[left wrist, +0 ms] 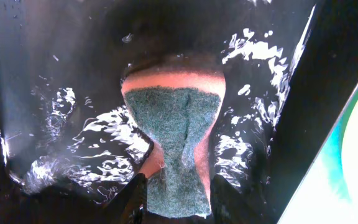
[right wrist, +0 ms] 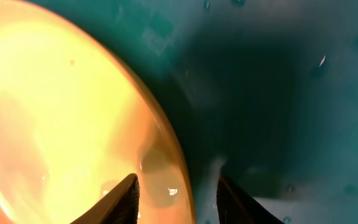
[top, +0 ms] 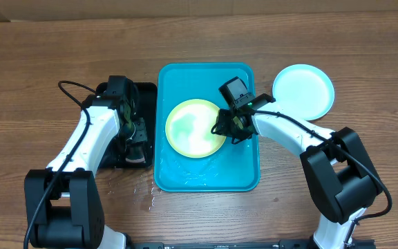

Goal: Clean dirty plates on tray and stack at the side
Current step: 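Carry the sponge left and place it on the black tray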

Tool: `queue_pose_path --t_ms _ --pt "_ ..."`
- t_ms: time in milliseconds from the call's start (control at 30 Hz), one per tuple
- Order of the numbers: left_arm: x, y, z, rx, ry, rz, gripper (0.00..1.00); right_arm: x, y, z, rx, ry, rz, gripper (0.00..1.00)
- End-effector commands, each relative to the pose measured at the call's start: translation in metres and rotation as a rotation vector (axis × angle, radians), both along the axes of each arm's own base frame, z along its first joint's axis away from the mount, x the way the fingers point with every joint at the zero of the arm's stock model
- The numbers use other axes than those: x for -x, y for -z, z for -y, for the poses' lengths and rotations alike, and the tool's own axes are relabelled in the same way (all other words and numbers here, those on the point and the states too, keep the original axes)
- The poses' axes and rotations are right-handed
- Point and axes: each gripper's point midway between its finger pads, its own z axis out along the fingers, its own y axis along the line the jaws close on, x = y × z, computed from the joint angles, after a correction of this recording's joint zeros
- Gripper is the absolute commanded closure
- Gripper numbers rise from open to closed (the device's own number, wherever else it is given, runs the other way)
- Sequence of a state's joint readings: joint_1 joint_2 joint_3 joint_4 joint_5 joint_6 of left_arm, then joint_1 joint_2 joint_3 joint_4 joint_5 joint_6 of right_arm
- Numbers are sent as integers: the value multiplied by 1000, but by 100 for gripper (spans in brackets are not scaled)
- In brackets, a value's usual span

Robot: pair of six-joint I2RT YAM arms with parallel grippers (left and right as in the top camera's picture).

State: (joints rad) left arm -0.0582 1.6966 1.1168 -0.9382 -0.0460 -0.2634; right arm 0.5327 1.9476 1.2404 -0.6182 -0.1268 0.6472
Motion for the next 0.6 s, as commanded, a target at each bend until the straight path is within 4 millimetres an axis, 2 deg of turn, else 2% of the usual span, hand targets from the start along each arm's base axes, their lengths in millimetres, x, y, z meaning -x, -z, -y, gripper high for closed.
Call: queue_pose_path --t_ms 0,167,233,300,467,567 --pt "-5 -4 -1 0 -12 11 66 -2 4 5 36 5 23 62" --pt "-11 -17 0 0 -12 21 67 -2 4 5 40 5 24 90" --pt "-15 -28 -1 1 -16 28 64 -2 4 5 40 5 24 96" --pt "-20 -44 -3 4 -23 35 62 -2 4 5 40 5 24 96" --pt "-35 -97 -2 90 -58 106 57 -2 4 5 40 5 24 96" --pt "-43 -132 -3 170 -90 189 54 -2 4 5 40 5 23 87"
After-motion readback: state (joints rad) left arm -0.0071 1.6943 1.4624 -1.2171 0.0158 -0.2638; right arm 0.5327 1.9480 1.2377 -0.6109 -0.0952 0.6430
